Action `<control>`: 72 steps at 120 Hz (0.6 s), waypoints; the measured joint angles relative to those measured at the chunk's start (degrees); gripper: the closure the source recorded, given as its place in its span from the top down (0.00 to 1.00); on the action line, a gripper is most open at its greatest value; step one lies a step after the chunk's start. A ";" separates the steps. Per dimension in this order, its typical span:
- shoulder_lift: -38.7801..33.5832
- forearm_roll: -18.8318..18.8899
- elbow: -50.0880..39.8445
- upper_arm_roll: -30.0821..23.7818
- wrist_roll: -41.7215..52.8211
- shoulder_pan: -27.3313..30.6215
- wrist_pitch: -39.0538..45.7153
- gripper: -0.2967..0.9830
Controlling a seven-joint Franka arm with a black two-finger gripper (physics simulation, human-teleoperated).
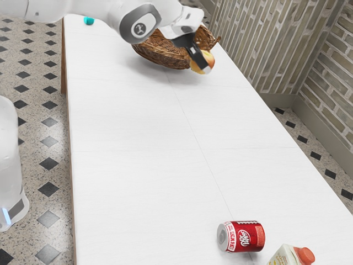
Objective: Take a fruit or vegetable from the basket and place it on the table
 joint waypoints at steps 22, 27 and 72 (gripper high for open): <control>2.31 0.72 -0.64 -6.75 -7.69 -2.67 -1.76 0.40; 2.74 0.61 -0.76 -7.39 -9.19 -4.18 -2.05 0.47; 11.21 -7.28 8.57 -4.25 -20.23 -3.08 -5.32 0.75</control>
